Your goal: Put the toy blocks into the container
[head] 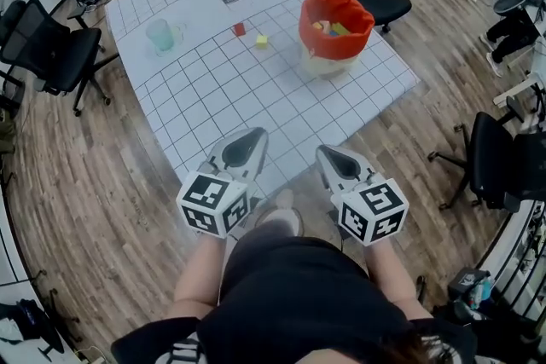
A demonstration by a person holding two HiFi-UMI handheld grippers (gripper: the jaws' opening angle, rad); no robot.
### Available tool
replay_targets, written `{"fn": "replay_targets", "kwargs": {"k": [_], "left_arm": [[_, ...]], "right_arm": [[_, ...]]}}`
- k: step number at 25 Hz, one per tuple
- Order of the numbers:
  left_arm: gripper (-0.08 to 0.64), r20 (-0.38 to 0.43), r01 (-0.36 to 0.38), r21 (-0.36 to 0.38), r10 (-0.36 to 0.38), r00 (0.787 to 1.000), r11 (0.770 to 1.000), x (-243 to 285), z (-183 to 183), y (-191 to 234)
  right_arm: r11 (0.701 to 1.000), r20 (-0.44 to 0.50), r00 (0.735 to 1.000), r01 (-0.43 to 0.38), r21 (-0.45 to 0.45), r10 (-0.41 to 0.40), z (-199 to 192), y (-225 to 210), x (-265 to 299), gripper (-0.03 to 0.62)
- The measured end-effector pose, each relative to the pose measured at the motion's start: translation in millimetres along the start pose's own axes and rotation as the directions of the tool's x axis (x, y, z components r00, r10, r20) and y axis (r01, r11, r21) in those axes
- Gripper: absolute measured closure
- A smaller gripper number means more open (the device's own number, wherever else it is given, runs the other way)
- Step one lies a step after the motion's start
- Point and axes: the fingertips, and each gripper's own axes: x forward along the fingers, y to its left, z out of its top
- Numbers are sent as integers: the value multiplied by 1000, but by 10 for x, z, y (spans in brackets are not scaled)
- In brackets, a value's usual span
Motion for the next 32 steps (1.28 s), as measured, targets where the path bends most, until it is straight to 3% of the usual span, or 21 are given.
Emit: {"fn": "replay_targets", "kwargs": {"k": [3, 6, 17, 25, 32], "left_arm": [[542, 26, -15, 0, 15, 1000, 1000, 135, 150, 212], [436, 29, -18, -6, 18, 999, 1000, 252, 212, 426], [363, 42, -52, -44, 54, 998, 998, 549, 428, 833], [362, -28, -189, 37, 190, 981, 981, 1082, 498, 1182], [360, -73, -241, 17, 242, 968, 970, 1785, 395, 1464]], "right_arm": [[1000, -16, 1000, -16, -14, 16, 128, -102, 259, 578], [999, -27, 999, -24, -28, 23, 234, -159, 477, 578], [998, -50, 998, -48, -40, 46, 524, -406, 832, 578], [994, -83, 992, -104, -37, 100, 607, -766, 1121, 578], [989, -139, 981, -144, -40, 138, 569, -1127, 1371, 578]]}}
